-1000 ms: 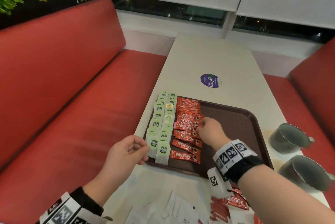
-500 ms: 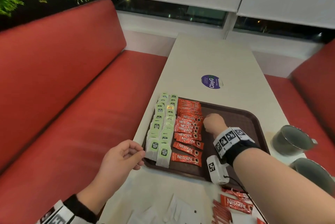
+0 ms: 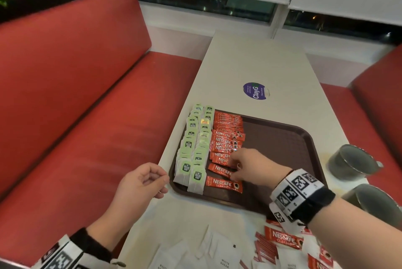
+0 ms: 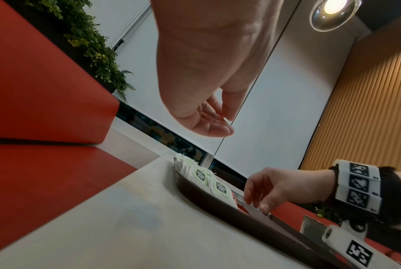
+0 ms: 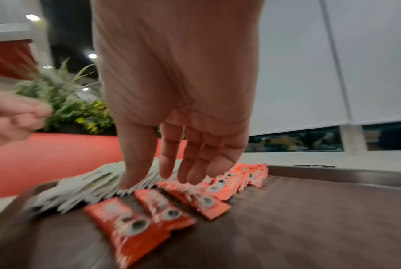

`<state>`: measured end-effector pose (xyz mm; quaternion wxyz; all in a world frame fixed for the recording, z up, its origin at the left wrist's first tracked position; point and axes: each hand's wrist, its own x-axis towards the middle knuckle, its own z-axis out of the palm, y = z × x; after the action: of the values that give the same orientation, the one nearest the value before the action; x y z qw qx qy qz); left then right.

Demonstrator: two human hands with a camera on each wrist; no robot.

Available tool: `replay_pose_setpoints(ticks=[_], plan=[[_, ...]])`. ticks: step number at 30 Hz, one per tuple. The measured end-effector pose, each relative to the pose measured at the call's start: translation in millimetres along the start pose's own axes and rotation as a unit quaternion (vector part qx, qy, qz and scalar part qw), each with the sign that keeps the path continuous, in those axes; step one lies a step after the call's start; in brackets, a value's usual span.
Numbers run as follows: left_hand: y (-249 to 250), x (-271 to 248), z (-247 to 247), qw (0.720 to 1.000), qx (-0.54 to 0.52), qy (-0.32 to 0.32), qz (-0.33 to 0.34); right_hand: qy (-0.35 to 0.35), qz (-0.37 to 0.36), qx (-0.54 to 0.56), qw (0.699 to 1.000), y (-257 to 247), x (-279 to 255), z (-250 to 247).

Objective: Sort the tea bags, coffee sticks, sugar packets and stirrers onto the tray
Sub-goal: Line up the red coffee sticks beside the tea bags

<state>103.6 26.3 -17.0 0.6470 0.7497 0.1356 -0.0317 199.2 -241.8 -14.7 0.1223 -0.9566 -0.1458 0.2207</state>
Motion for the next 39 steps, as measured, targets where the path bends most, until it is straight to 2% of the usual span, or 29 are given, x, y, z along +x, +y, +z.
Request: replay_pose_setpoints(ticks=[2, 4, 11, 19, 24, 29, 34, 37, 39], plan=[[0, 0, 4, 1.000, -0.003, -0.005, -0.001, -0.039, -0.030, -0.074, 0.996, -5, -5, 9], [1, 1, 8, 1.000, -0.007, -0.009, -0.003, -0.047, -0.040, -0.113, 0.992, -8, -4, 14], [-2, 1, 8, 1.000, -0.007, -0.013, 0.001, -0.033, -0.042, -0.151, 0.987, -9, 6, 19], [-4, 0, 5, 1.000, -0.003, -0.010, -0.005, 0.002, -0.044, -0.155, 0.987, -10, 8, 19], [-4, -2, 4, 1.000, 0.000, -0.006, -0.005, 0.074, 0.009, -0.093, 0.993, -5, 14, 9], [-1, -3, 6, 1.000, 0.007, -0.010, 0.002, 0.031, 0.024, -0.151, 0.988, -12, 25, 8], [0, -4, 4, 1.000, 0.005, -0.005, 0.002, 0.013, 0.007, -0.196, 0.981, -25, 32, 9], [0, -5, 1, 1.000, 0.012, -0.004, 0.009, 0.028, 0.002, -0.195, 0.980, -31, 28, 1], [0, -6, -2, 1.000, 0.015, 0.000, 0.016, 0.071, 0.010, -0.148, 0.986, -34, 16, -12]])
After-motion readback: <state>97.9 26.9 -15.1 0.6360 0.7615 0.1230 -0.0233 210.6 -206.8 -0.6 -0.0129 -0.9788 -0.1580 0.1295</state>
